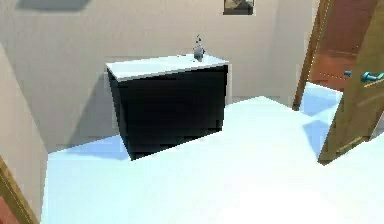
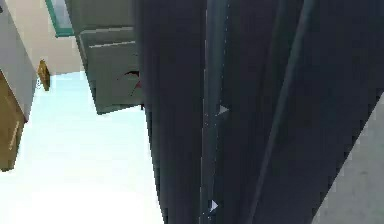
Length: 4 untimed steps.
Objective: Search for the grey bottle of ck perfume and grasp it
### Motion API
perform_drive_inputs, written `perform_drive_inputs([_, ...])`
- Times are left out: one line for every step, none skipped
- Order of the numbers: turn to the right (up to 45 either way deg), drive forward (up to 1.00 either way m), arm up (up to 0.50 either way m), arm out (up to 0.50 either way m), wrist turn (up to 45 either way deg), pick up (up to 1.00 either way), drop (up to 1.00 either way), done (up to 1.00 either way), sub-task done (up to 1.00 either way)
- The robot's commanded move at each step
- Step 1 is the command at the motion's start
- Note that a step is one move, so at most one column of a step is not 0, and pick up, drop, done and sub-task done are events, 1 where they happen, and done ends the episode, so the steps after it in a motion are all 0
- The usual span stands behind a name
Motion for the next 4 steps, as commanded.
perform_drive_inputs([-18.0,0.0,0.0,0.0,0.0,0.0,0.0,0.0,0.0])
perform_drive_inputs([0.0,0.15,0.0,0.0,0.0,0.0,0.0,0.0,0.0])
perform_drive_inputs([45.0,0.0,0.0,0.0,0.0,0.0,0.0,0.0,0.0])
perform_drive_inputs([27.0,0.0,0.0,0.0,0.0,0.0,0.0,0.0,0.0])
